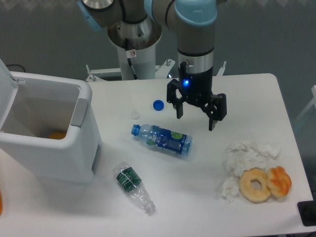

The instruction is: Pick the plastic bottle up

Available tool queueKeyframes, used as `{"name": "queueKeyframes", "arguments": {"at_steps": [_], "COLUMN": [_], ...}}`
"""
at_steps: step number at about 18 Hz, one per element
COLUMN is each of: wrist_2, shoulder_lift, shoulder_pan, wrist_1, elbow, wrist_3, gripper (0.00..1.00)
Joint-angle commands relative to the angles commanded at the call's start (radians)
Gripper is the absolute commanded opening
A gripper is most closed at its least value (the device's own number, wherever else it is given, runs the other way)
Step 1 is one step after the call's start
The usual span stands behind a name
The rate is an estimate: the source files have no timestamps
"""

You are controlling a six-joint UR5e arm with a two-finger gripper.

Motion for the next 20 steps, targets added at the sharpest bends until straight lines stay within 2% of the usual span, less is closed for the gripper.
{"name": "queueKeyframes", "arguments": {"at_steps": [6, 9, 13, 17, 20], "wrist_2": [-0.005, -0.046, -0.072, -0.110, -0.129], "shoulder_lift": [-0.017, -0.029, -0.048, -0.077, -0.106], "shoulder_pan": [-0.012, -0.012, -0.018, -0.040, -0.044], "wrist_1": [0.000, -0.005, -0.002, 0.006, 0.035], "elbow": [0.020, 0.021, 0.038, 0.048, 0.055], "wrist_3": [-0.052, -0.078, -0.421, -0.627, -0.822], "gripper": [1.00, 1.00, 1.00, 1.00, 1.00]}}
